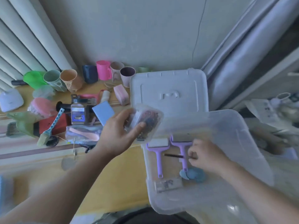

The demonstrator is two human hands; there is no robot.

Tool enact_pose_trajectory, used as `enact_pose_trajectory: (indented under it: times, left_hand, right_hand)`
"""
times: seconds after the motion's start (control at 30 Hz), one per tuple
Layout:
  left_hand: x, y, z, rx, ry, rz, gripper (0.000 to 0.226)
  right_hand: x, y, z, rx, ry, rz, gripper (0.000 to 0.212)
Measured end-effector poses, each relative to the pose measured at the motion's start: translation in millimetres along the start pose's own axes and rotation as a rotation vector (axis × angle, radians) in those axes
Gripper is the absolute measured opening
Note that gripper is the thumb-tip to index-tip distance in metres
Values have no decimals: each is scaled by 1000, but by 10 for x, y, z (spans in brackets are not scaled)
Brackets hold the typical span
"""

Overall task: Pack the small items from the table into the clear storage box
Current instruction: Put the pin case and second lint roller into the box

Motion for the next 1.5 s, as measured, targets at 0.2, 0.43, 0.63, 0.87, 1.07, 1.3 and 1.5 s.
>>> enact_pose_trajectory:
  times: [0.2,0.43,0.63,0.87,1.07,1.3,1.5]
  left_hand:
    - [143,-501,-1146,248,464,87,66]
    - [-29,-185,-1956,470,722,443,34]
    - [54,-198,-2126,197,702,656,52]
    - [-84,-15,-2448,-305,478,938,72]
    - [-122,-128,-2483,-32,470,828,67]
    - [-308,-71,-2608,181,852,709,81]
    - [-414,-36,-2708,548,960,590,38]
  right_hand:
    - [253,-16,-813,-195,424,155,14]
    - [396,-523,-908,128,532,106,22]
    - [160,-766,-502,350,251,88,42]
    - [274,-382,-707,301,382,114,104]
    - [423,-321,-779,165,361,72,82]
    - [468,-301,-952,96,304,84,118]
    - [511,-218,-955,-245,400,307,134]
Point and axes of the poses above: each hand's wrist, its own x-axis towards the middle knuckle, its own z-axis out of the back of the hand, y = z × x, the point moved 1 cm from there along x, towards the middle knuckle, and after that the axes turned 9 degrees about y, right-handed, at the moved point
